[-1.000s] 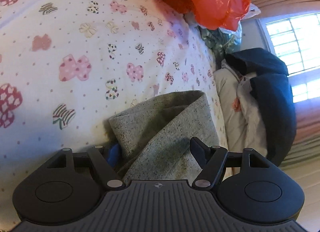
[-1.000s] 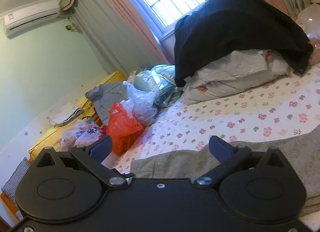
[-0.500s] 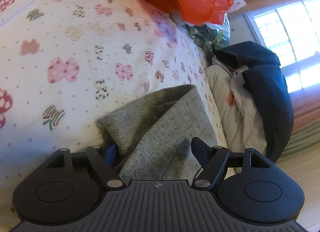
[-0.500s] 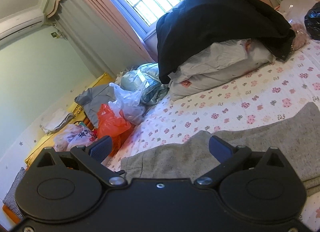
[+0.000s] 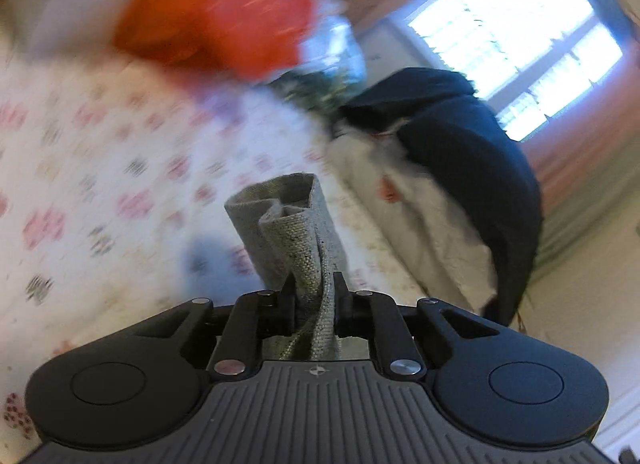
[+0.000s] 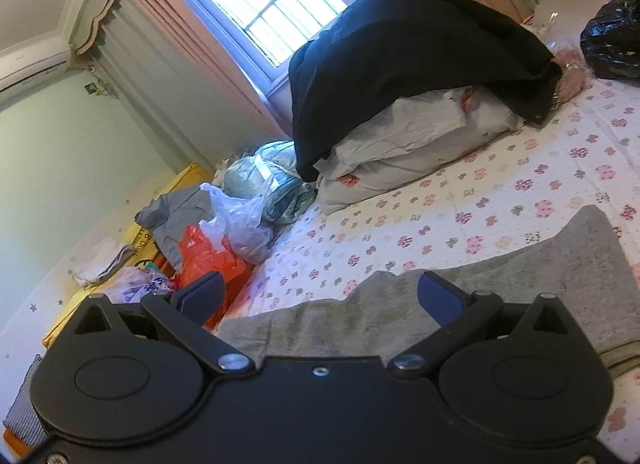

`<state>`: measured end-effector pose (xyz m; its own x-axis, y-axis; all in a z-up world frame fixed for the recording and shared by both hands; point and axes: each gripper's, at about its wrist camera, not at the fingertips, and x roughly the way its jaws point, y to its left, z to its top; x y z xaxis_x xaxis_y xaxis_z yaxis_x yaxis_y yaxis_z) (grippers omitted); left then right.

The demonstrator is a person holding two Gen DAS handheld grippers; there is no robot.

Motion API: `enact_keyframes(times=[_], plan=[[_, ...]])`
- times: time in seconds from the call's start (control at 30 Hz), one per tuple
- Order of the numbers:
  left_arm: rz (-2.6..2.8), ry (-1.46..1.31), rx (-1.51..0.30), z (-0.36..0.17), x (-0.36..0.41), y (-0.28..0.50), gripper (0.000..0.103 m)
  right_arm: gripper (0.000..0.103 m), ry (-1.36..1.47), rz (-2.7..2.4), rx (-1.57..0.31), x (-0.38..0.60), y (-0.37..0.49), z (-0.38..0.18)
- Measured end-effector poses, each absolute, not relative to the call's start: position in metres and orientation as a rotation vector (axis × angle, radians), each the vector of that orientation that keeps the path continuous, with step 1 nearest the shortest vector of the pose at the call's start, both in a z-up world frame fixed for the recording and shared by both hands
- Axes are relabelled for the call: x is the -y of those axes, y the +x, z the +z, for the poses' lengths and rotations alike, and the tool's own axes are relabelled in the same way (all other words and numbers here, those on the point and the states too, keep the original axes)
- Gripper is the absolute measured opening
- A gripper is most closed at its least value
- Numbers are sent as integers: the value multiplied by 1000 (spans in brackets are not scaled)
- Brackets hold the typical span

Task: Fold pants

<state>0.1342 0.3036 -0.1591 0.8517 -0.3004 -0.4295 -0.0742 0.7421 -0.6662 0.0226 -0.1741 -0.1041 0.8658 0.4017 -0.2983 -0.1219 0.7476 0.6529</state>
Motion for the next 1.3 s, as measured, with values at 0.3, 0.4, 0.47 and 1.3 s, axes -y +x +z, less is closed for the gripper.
enact_keyframes(times=[0.3, 0.4, 0.47, 1.3], plan=[[-332, -521, -391, -100, -153, 103, 14, 103, 767, 111, -417, 239, 10, -116], [-402, -395, -406, -97, -82, 103, 14, 103, 798, 50, -403, 266, 2, -120], [-469, -327, -429, -105, -39, 101, 14, 103, 812, 11, -393, 281, -6, -124], [-726, 129, -570, -151, 64, 36, 25, 97, 722, -14, -542, 336, 31, -129]])
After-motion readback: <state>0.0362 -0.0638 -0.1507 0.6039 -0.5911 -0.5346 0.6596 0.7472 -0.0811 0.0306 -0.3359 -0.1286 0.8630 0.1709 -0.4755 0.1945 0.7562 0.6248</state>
